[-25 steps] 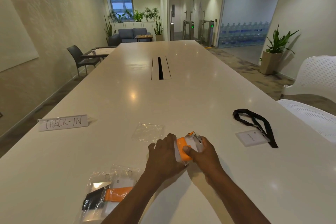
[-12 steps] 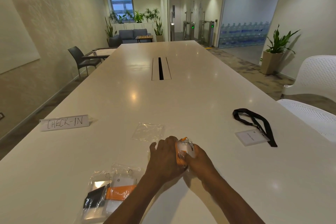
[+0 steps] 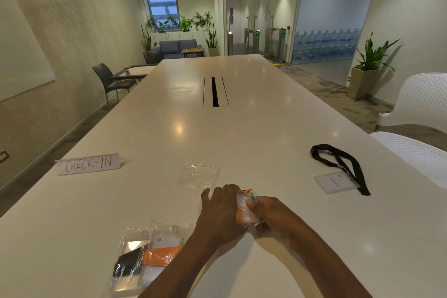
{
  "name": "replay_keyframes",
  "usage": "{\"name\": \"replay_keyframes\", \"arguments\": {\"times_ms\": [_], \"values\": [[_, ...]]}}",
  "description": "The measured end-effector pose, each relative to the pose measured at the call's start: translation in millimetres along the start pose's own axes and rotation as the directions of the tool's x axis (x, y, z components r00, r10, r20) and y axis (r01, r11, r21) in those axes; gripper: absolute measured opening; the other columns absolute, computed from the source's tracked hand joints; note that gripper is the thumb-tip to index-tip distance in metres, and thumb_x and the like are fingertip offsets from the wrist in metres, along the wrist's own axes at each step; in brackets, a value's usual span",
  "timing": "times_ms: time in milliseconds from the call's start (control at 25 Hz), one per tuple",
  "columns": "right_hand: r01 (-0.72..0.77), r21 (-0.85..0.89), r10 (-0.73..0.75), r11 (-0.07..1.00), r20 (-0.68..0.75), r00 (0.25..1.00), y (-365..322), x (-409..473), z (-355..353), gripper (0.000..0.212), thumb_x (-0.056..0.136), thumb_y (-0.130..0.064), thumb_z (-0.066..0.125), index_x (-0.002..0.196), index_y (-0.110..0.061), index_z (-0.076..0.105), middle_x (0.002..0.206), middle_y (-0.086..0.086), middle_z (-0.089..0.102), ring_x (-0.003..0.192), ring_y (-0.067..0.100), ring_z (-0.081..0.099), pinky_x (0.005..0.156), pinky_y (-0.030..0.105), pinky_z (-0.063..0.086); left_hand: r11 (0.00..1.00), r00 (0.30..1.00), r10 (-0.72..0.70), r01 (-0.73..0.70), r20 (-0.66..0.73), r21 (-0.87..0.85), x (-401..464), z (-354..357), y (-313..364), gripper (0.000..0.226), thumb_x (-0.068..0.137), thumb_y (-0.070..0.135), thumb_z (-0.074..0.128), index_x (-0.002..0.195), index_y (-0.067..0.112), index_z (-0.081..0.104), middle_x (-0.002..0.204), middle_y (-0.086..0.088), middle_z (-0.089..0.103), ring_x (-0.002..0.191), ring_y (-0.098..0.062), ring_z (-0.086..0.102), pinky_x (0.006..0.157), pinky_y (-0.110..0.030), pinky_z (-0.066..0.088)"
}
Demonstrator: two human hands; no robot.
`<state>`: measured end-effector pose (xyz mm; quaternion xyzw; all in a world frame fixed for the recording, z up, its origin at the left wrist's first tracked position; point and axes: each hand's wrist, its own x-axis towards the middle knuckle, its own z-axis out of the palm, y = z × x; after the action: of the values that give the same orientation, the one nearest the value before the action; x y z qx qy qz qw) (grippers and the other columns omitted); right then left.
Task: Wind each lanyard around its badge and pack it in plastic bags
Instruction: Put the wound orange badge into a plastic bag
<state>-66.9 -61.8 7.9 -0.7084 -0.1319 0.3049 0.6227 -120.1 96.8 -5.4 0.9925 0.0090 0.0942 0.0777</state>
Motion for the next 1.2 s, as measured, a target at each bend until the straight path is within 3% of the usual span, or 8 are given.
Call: {"name": "replay_keyframes", "arguments": {"times_ms": [120, 360, 520, 640, 800, 1000, 1120, 1200], "values": [[-0.065, -0.062, 0.060, 0.996, -0.089, 0.994, -9, -1, -7, 0.055, 0.090, -0.059, 0.053, 0.088, -0.008, 0.072, 0.069, 0.008, 0.066, 0.059, 0.020, 0.057, 0.052, 0.023, 0.045, 0.999, 0.999, 0.042, -0.043, 0.034, 0.013, -1, -1, -2, 0.083, 0.076, 0.060, 0.060, 0.143, 0.022, 0.030, 0.140, 0.009, 0.038, 0.129, -0.015, 0.040, 0.117, -0.047, 0.012], [-0.057, -0.036, 0.046, 0.998, -0.253, 0.966, -3, 0, 0, 0.033, 0.093, -0.037, 0.061, 0.080, -0.009, 0.072, 0.069, 0.006, 0.070, 0.065, 0.021, 0.064, 0.057, 0.027, 0.051, 0.990, 0.989, 0.137, -0.135, 0.050, -0.039, -4, 0, -4, 0.084, 0.075, 0.061, 0.062, 0.142, 0.021, 0.032, 0.140, 0.006, 0.038, 0.130, -0.016, 0.038, 0.119, -0.047, 0.012], [-0.026, -0.094, 0.004, 0.995, -0.229, 0.973, -3, -3, 0, 0.033, 0.089, -0.034, 0.065, 0.061, -0.020, 0.070, 0.059, 0.000, 0.066, 0.052, 0.014, 0.056, 0.050, 0.025, 0.042, 0.984, 0.988, 0.150, -0.145, 0.044, -0.104, -5, 4, -4, 0.081, 0.073, 0.058, 0.066, 0.139, 0.022, 0.035, 0.136, 0.008, 0.041, 0.127, -0.013, 0.040, 0.118, -0.044, 0.013], [-0.014, -0.102, -0.010, 0.995, -0.233, 0.972, 1, -7, 4, 0.034, 0.090, -0.034, 0.065, 0.060, -0.018, 0.069, 0.057, 0.000, 0.062, 0.047, 0.016, 0.047, 0.044, 0.024, 0.033, 0.981, 0.984, 0.166, -0.158, 0.062, -0.109, -5, 7, -1, 0.076, 0.075, 0.058, 0.064, 0.137, 0.024, 0.037, 0.134, 0.010, 0.042, 0.127, -0.012, 0.039, 0.118, -0.046, 0.014], [-0.001, -0.103, -0.028, 0.995, -0.287, 0.958, 9, -4, 16, 0.047, 0.093, -0.024, 0.059, 0.046, -0.024, 0.063, 0.047, -0.009, 0.055, 0.041, 0.009, 0.045, 0.040, 0.018, 0.030, 0.975, 0.983, 0.171, -0.158, 0.070, -0.159, -6, 8, 7, 0.076, 0.074, 0.061, 0.061, 0.137, 0.023, 0.040, 0.135, 0.010, 0.044, 0.129, -0.013, 0.039, 0.119, -0.049, 0.013], [0.015, -0.088, -0.042, 0.996, -0.317, 0.947, 11, -9, 8, 0.026, 0.088, -0.019, 0.062, 0.065, -0.018, 0.074, 0.045, -0.011, 0.058, 0.034, -0.001, 0.043, 0.034, 0.011, 0.027, 0.992, 0.992, 0.110, -0.106, 0.061, -0.063, -7, 7, 4, 0.098, 0.072, 0.073, 0.055, 0.150, 0.025, 0.024, 0.153, 0.011, 0.031, 0.143, -0.013, 0.024, 0.120, -0.052, 0.004], [0.020, -0.066, -0.042, 0.998, -0.342, 0.939, 13, -9, 7, 0.022, 0.086, -0.014, 0.062, 0.070, -0.020, 0.076, 0.047, -0.012, 0.060, 0.036, -0.001, 0.044, 0.036, 0.012, 0.030, 0.997, 0.996, 0.080, -0.079, 0.028, -0.014, -9, 8, 5, 0.096, 0.069, 0.081, 0.040, 0.147, 0.026, 0.031, 0.151, 0.011, 0.035, 0.144, -0.014, 0.024, 0.120, -0.056, 0.002], [0.019, -0.036, -0.031, 0.999, -0.369, 0.929, 17, -9, 9, 0.020, 0.086, -0.016, 0.065, 0.071, -0.020, 0.077, 0.053, -0.009, 0.063, 0.044, 0.006, 0.048, 0.045, 0.020, 0.036, 0.992, 0.992, 0.122, -0.122, 0.011, -0.031, -9, 8, 7, 0.085, 0.073, 0.076, 0.046, 0.141, 0.025, 0.038, 0.144, 0.011, 0.042, 0.140, -0.014, 0.030, 0.120, -0.055, 0.003]]}}
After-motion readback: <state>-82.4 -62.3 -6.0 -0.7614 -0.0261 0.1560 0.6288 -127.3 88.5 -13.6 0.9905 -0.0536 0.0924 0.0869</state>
